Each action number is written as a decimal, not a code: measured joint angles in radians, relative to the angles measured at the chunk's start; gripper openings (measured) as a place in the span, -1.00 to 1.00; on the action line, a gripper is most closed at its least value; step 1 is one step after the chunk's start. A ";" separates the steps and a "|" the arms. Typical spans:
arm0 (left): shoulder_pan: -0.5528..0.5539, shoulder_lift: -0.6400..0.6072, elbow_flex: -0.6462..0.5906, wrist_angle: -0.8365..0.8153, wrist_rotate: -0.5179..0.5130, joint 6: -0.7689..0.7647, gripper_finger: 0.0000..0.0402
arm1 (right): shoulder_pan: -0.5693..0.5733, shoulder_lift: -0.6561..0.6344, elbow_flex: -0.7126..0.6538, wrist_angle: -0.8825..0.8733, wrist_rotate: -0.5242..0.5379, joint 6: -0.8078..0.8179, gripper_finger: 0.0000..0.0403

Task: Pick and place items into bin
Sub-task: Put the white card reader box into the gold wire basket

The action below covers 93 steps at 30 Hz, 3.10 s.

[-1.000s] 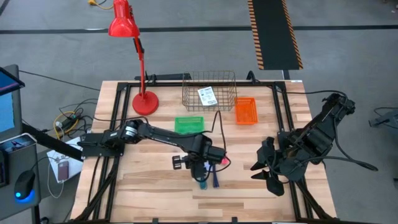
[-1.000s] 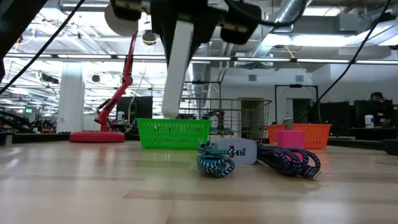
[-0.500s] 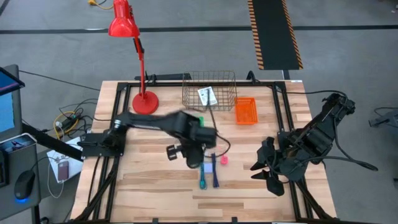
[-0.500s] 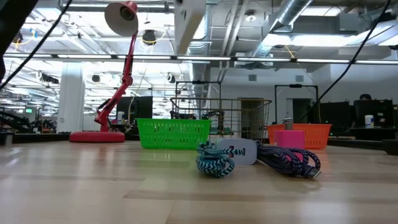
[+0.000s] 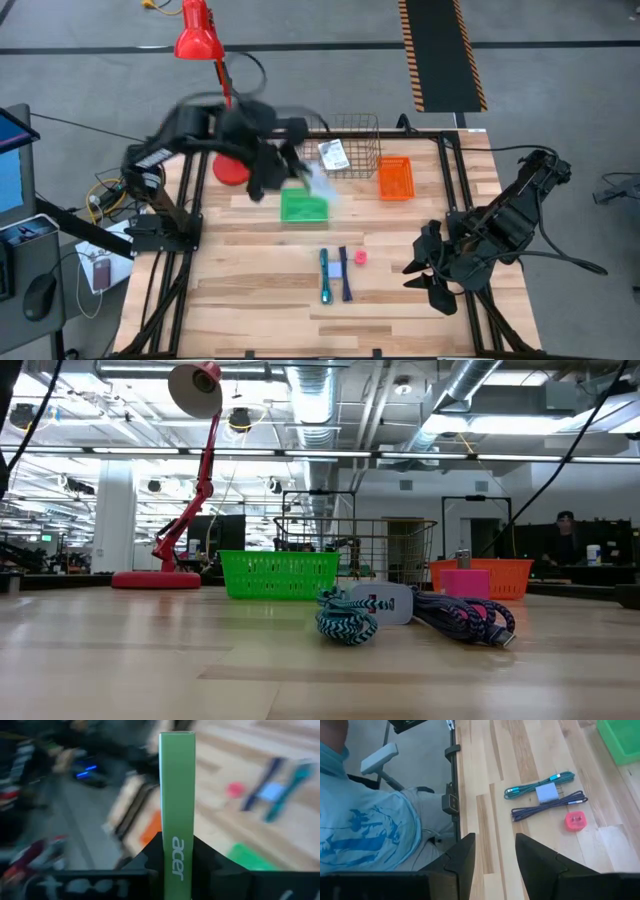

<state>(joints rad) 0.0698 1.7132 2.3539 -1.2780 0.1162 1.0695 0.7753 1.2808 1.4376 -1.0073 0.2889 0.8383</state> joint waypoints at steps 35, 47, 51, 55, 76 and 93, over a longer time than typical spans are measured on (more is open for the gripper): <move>0.414 0.368 -0.002 0.126 -0.149 -0.181 -0.71 | 0.000 0.000 0.000 -0.001 0.000 0.000 -0.32; 0.404 0.368 -0.002 0.120 -0.125 -0.204 -0.66 | 0.000 0.000 0.000 -0.001 0.000 0.000 -0.32; 0.401 0.368 -0.002 0.115 -0.122 -0.204 -0.66 | 0.000 0.000 0.000 -0.001 0.000 0.000 -0.33; 0.402 0.368 -0.002 0.116 -0.124 -0.201 -0.66 | 0.000 0.000 0.000 -0.001 0.000 0.000 -0.33; 0.405 0.367 -0.002 0.117 -0.076 -0.178 -0.66 | 0.000 0.000 0.000 -0.001 0.000 0.000 -0.33; 0.383 0.366 -0.002 0.116 -0.201 -0.443 -0.66 | 0.000 0.000 0.000 -0.001 0.000 0.000 -0.33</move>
<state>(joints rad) 0.4530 2.0792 2.3524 -1.1616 -0.0850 0.6268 0.7752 1.2808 1.4376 -1.0080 0.2886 0.8381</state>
